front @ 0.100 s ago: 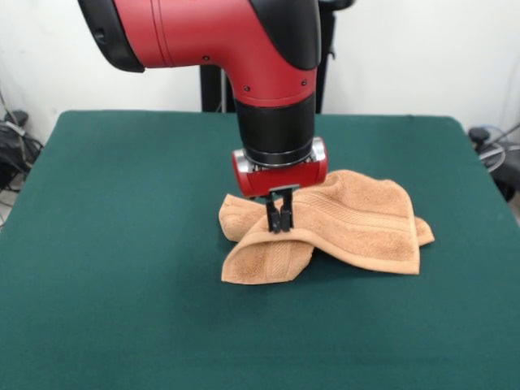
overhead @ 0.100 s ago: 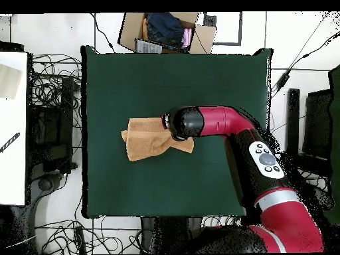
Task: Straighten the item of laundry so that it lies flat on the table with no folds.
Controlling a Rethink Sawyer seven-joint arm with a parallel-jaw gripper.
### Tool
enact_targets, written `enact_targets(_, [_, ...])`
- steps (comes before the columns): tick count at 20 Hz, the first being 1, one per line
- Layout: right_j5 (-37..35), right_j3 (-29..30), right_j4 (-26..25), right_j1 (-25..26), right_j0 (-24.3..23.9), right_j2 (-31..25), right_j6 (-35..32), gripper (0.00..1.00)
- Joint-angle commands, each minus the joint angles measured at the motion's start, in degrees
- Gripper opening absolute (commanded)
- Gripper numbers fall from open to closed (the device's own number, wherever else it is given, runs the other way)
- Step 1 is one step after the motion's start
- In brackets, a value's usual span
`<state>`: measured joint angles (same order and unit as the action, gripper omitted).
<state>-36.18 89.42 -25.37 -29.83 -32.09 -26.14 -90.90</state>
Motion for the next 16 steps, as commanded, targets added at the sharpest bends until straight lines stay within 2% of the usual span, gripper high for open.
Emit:
enact_targets(1, [3.3,2.7,-3.2,-0.8,1.1,0.2,-0.5,0.0])
enact_targets(16, [3.4,2.7,-3.3,-1.0,1.2,0.2,-0.5,0.0])
